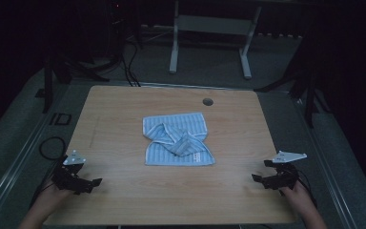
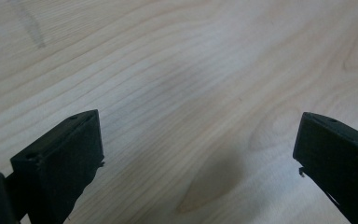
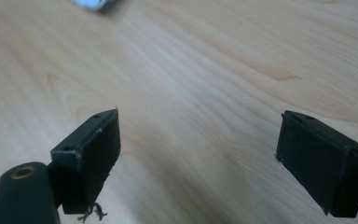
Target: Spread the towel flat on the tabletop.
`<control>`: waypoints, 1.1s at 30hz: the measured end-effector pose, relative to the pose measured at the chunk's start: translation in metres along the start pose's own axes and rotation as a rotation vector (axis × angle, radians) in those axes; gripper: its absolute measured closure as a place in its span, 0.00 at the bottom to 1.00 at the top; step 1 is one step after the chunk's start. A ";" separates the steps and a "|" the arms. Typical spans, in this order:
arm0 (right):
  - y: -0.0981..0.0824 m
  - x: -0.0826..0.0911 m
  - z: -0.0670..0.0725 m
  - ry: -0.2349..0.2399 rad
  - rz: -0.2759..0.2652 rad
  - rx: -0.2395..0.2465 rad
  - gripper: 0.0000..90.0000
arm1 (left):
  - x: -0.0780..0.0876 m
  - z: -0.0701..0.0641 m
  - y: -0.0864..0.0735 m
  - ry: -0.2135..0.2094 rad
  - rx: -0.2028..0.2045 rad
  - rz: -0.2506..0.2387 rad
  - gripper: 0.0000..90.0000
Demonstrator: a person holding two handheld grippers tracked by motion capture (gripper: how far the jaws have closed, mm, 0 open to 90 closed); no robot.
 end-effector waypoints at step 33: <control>0.057 -0.023 0.035 0.097 0.641 0.345 0.16 | -0.003 -0.018 0.036 -0.032 -0.140 0.404 0.02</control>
Point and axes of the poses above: each handheld gripper's, and its own axes: x roughly backward along the jaws, y roughly out of its top, z roughly to its left, the point moved 2 cm from there along -x, roughly forward along the jaws, and after that the axes turned 6 degrees about -z, right-handed, at the moved point
